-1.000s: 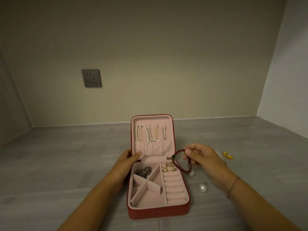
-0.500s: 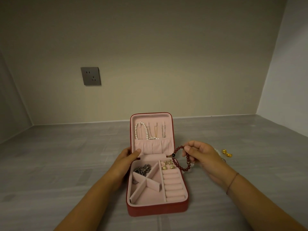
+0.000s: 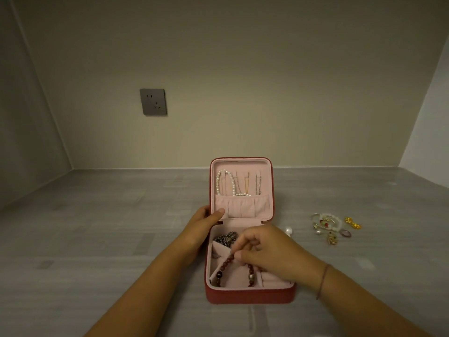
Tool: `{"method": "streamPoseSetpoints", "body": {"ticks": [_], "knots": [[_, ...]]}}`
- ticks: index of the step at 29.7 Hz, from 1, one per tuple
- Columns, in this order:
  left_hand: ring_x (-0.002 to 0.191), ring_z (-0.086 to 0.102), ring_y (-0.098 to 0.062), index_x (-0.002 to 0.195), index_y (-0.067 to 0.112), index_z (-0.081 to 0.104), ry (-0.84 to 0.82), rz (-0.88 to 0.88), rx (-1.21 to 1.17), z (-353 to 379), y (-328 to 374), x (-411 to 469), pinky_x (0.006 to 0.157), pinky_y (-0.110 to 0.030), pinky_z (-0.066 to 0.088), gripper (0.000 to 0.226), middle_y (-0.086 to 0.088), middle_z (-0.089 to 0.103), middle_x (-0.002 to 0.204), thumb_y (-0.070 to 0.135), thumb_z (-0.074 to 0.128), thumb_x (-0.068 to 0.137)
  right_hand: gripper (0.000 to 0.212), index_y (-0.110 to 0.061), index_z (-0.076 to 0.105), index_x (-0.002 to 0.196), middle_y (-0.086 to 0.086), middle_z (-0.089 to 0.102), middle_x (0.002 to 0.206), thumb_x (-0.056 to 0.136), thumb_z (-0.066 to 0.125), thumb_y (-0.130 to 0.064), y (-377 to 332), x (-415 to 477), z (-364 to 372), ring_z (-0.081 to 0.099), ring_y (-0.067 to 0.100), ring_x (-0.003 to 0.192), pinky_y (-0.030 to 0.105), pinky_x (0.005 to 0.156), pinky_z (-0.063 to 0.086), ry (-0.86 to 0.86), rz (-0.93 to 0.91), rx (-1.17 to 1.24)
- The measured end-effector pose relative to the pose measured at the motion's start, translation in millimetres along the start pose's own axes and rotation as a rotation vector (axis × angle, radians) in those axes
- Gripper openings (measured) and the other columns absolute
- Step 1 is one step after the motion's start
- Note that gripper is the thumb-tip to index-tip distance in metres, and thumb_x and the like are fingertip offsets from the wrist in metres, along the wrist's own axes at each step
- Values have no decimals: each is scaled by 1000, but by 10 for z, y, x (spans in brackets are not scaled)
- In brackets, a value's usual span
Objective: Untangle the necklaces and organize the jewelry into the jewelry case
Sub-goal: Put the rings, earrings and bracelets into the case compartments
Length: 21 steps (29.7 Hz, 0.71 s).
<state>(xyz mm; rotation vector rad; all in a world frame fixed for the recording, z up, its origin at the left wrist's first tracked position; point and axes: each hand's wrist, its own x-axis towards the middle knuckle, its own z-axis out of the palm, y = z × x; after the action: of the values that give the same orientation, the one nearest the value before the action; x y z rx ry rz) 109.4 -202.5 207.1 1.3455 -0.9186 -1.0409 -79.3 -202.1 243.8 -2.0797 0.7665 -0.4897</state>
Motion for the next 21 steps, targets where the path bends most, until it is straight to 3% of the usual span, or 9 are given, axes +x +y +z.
{"method": "streamPoseSetpoints", "body": {"ticks": [4, 8, 11, 14, 16, 19, 21], "knots": [[104, 65, -24, 129, 15, 49, 3, 6, 42, -23, -7, 24, 94, -45, 52, 44, -8, 65, 116, 34, 60, 91, 8, -22, 74, 89, -14, 56, 87, 82, 70, -20, 37, 16, 38, 49, -4, 66, 7, 64, 38, 129, -127, -383], [105, 65, -24, 130, 16, 49, -6, -4, 39, -36, -23, 29, 95, -46, 51, 46, -8, 66, 117, 35, 61, 90, 12, -23, 73, 96, -19, 42, 86, 86, 65, -24, 72, -22, 81, 43, -2, 78, 5, 65, 33, 111, -177, -540], [104, 65, -23, 128, 16, 49, -6, -5, 42, -50, -17, 21, 94, -44, 52, 44, -7, 66, 117, 35, 60, 90, 12, -27, 72, 95, -14, 50, 93, 86, 65, -27, 67, -71, 56, 46, 0, 81, 10, 70, 37, 116, -207, -494], [103, 65, -23, 129, 17, 49, -14, -23, 36, -40, -9, 23, 94, -45, 52, 43, -7, 66, 116, 34, 60, 91, 12, -27, 71, 87, -14, 55, 87, 82, 68, -17, 138, -58, -221, 51, -2, 77, 10, 70, 38, 312, -171, -313], [103, 65, -24, 130, 17, 48, -16, -28, 32, -39, 0, 18, 93, -45, 52, 43, -7, 66, 115, 34, 59, 92, 15, -27, 69, 87, -11, 57, 90, 81, 69, -12, 292, -8, -499, 51, -1, 74, 9, 68, 36, 408, -53, -358], [103, 65, -24, 132, 17, 47, -16, -34, 36, -41, 1, 12, 92, -44, 53, 45, -7, 65, 116, 34, 59, 92, 21, -25, 66, 94, -3, 57, 100, 79, 71, -11, 577, 16, -733, 48, -2, 74, 12, 69, 36, 351, 104, -501], [103, 66, -24, 132, 18, 47, -24, -35, 32, -35, 5, 6, 91, -43, 53, 45, -7, 66, 116, 35, 58, 92, 23, -26, 65, 95, -4, 55, 101, 77, 74, -15, 702, -11, -724, 48, -3, 76, 9, 69, 37, 304, 97, -516]]}}
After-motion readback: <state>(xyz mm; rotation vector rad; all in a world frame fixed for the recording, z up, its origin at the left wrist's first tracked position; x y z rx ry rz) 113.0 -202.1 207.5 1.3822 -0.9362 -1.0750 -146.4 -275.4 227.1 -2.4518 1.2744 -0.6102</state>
